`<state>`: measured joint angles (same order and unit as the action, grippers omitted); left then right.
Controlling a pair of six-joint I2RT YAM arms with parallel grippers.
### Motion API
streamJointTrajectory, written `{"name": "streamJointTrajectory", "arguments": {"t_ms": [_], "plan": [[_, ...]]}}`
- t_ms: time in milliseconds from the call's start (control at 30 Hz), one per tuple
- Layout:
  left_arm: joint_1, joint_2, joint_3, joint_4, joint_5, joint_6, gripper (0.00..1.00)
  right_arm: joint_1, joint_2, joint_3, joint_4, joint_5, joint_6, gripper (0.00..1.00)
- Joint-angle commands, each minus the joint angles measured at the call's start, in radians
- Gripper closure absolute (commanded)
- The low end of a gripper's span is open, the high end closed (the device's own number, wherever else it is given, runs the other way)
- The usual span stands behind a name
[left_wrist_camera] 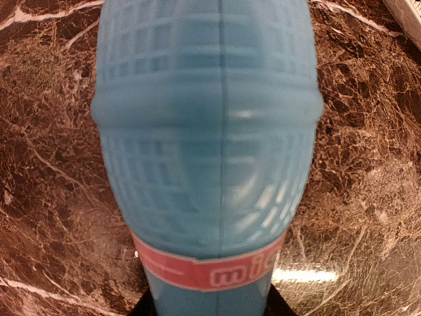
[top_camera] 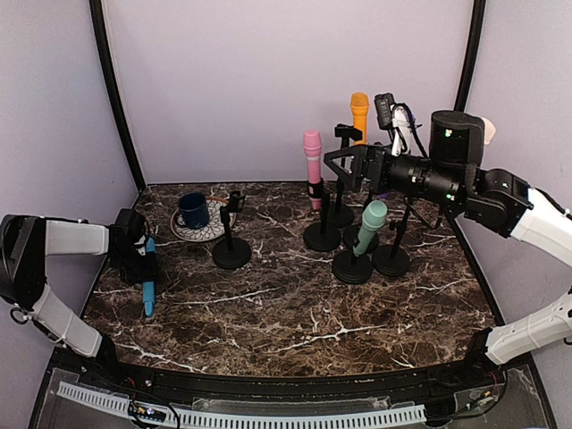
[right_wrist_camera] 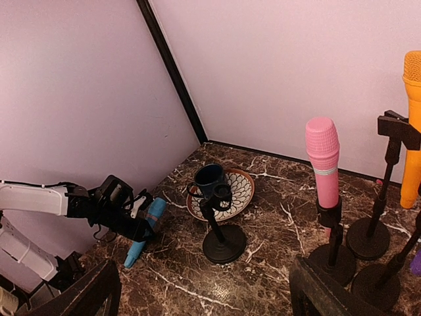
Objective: Remove the microphone from the stand
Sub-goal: Place the microphone at the corner of the board.
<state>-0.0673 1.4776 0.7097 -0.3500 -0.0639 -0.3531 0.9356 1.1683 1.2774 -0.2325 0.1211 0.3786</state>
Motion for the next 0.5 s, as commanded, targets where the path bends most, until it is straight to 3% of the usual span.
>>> {"name": "streamJointTrajectory", "arguments": {"t_ms": [0, 467], "plan": [[0.006, 0.014, 0.018, 0.012, 0.01, -0.017, 0.75, -0.006, -0.023, -0.011, 0.036, 0.024, 0.009, 0.1], [0.005, 0.029, 0.021, -0.006, 0.006, -0.01, 0.47, -0.007, -0.051, -0.033, 0.029, 0.039, 0.016, 0.1]]}}
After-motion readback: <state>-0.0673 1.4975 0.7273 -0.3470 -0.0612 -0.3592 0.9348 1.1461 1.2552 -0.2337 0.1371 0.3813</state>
